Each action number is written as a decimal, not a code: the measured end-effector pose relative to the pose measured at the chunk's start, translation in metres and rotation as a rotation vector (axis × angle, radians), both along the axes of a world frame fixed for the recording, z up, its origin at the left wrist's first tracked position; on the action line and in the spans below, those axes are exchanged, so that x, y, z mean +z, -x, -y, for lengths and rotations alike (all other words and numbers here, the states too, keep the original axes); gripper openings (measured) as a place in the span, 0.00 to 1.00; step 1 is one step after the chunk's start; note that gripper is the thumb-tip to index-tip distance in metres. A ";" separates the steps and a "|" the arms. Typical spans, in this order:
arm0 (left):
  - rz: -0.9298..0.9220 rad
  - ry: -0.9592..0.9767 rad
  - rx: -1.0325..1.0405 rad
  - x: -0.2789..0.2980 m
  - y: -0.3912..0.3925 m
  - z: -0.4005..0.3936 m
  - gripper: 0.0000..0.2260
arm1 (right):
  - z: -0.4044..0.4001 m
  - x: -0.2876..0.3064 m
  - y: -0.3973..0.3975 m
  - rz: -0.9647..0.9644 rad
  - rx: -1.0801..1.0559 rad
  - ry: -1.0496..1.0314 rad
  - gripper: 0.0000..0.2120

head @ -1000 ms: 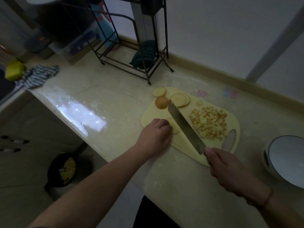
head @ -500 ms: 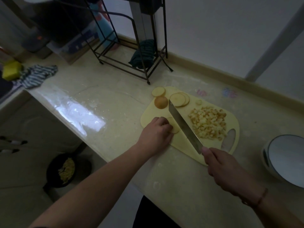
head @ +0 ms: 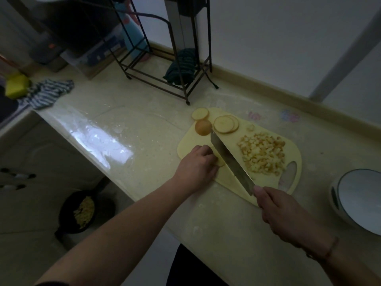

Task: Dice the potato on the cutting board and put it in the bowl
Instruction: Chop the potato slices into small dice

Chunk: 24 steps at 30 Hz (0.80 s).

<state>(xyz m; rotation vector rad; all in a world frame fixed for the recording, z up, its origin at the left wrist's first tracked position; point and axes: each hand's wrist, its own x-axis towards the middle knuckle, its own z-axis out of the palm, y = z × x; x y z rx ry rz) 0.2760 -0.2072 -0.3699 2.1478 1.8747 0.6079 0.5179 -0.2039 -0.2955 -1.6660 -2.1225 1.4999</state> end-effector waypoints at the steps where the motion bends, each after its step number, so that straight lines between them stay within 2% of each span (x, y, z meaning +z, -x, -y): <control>1: 0.002 0.000 0.000 0.000 0.000 0.000 0.07 | 0.000 0.000 0.000 -0.002 -0.001 -0.004 0.28; 5: -0.001 -0.014 -0.002 0.003 0.000 0.001 0.06 | -0.001 0.000 -0.002 0.006 -0.006 0.004 0.29; 11: 0.013 -0.008 -0.009 0.001 0.000 0.001 0.07 | -0.002 0.003 -0.005 -0.016 -0.053 0.091 0.26; 15: 0.053 0.005 -0.034 0.001 0.002 0.000 0.16 | -0.003 0.002 -0.006 -0.028 -0.059 0.136 0.26; 17: 0.059 0.002 -0.038 0.001 0.003 0.000 0.15 | -0.003 0.002 -0.005 -0.028 -0.054 0.144 0.25; 21: 0.069 0.019 -0.020 0.001 0.002 -0.001 0.06 | -0.003 0.002 -0.004 0.009 0.011 0.026 0.28; 24: 0.108 0.028 -0.037 0.005 0.001 -0.003 0.06 | -0.001 0.001 -0.004 0.073 0.051 -0.021 0.26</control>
